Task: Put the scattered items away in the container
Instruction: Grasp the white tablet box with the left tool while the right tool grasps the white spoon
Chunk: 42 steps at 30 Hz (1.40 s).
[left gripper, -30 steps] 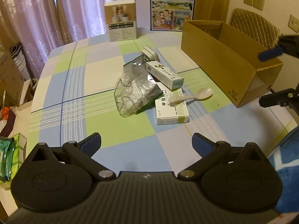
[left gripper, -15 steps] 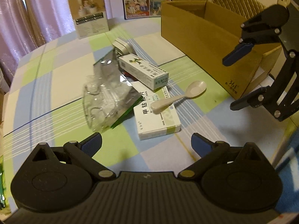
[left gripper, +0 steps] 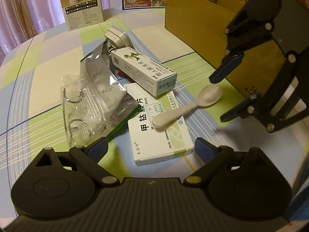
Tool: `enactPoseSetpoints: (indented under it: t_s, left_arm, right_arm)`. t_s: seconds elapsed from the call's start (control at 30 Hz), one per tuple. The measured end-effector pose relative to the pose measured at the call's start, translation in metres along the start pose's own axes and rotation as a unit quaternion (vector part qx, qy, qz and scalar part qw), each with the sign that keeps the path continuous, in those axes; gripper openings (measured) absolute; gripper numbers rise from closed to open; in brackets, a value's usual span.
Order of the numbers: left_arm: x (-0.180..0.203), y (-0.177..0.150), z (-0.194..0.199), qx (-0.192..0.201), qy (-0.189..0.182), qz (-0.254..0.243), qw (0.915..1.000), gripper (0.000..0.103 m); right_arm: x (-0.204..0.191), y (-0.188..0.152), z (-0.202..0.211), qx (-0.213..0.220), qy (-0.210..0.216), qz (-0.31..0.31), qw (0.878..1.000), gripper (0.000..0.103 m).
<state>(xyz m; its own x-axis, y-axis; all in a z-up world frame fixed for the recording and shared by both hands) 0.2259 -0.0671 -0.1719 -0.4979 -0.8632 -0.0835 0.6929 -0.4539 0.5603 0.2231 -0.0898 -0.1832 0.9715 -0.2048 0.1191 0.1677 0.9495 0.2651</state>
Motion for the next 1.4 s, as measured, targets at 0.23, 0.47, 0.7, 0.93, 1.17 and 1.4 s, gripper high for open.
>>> enactPoseSetpoints:
  t_s: [0.23, 0.47, 0.7, 0.93, 1.17, 1.4]
  left_arm:
    - [0.005, 0.001, -0.011, 0.0, -0.015, -0.007, 0.9999, 0.086]
    - [0.007, -0.001, -0.012, -0.003, -0.024, -0.017, 0.9996, 0.072]
    - [0.0, -0.015, -0.001, -0.008, -0.024, -0.039, 0.9989, 0.067]
    - [-0.01, -0.041, 0.019, -0.016, -0.022, -0.038, 0.9989, 0.067]
    - [-0.013, -0.069, 0.043, -0.026, -0.004, -0.027, 0.9993, 0.067]
    - [-0.015, -0.083, 0.056, -0.033, 0.009, -0.026, 0.9991, 0.068]
  right_arm:
    - [-0.001, 0.006, -0.023, -0.03, 0.003, 0.031, 0.999, 0.039]
    - [-0.002, 0.013, -0.039, -0.047, 0.0, 0.048, 0.998, 0.026]
    - [-0.002, 0.015, -0.039, -0.054, 0.001, 0.014, 0.998, 0.004]
    - [-0.036, 0.007, -0.02, -0.035, 0.052, -0.035, 0.997, 0.003]
    - [-0.023, -0.005, -0.019, -0.031, 0.053, -0.231, 0.971, 0.003]
    - [0.007, -0.017, -0.016, 0.003, 0.048, -0.32, 0.946, 0.006]
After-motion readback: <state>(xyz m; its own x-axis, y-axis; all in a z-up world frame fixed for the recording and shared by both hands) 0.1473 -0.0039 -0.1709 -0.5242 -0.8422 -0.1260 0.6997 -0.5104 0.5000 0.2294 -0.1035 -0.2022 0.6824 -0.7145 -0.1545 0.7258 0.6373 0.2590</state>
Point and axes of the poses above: each gripper's, at about its wrist camera, not at the fingertips, and z roughly against the way its jaws point, x to its right, y to its top, the point moved 9 cm from there along -z, roughly the way its jaws point, and after that the axes turned 9 degrees about -z, right-handed, at the moved point
